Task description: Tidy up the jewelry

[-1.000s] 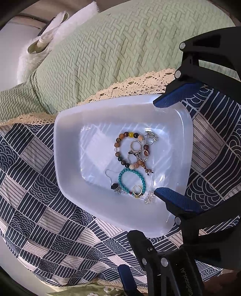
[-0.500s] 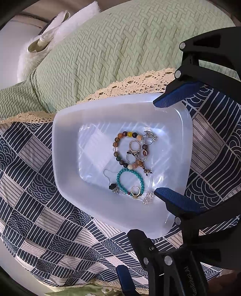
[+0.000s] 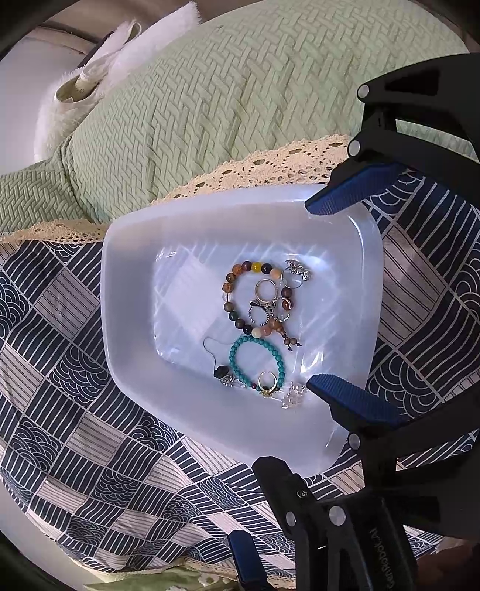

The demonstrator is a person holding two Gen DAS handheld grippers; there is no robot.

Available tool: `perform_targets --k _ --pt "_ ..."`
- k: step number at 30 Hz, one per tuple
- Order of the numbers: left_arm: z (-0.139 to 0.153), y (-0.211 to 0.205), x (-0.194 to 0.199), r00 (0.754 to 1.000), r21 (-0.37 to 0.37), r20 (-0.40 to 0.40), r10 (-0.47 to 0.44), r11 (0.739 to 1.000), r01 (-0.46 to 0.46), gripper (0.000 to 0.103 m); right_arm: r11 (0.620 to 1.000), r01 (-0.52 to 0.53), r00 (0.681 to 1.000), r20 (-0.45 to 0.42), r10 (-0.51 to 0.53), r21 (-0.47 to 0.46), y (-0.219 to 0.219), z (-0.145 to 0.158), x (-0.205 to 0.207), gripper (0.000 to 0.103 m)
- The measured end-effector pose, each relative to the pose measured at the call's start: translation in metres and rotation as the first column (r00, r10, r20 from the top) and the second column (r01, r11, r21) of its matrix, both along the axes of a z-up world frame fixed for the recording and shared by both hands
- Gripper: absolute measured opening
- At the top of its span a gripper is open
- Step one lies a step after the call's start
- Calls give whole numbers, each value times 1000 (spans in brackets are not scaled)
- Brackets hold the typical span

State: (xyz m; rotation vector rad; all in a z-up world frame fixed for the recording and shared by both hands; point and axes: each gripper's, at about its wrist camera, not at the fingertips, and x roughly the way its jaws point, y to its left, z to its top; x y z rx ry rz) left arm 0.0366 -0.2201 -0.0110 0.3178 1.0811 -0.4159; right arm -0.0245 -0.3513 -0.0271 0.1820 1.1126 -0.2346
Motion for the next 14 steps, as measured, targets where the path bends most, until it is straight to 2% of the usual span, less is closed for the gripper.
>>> perform_targets --k 7,11,14 --pt "-1 0 0 1000 12 10 4 1000 -5 88 1000 -8 1000 -3 8 -3 1 0 1 87" --pt "-3 1 4 999 -26 -39 6 1000 -7 88 1000 -7 1000 -1 7 -3 1 0 0 87" --pt "-3 1 3 999 -25 -36 8 1000 -9 88 1000 -7 1000 -3 7 -3 1 0 0 87"
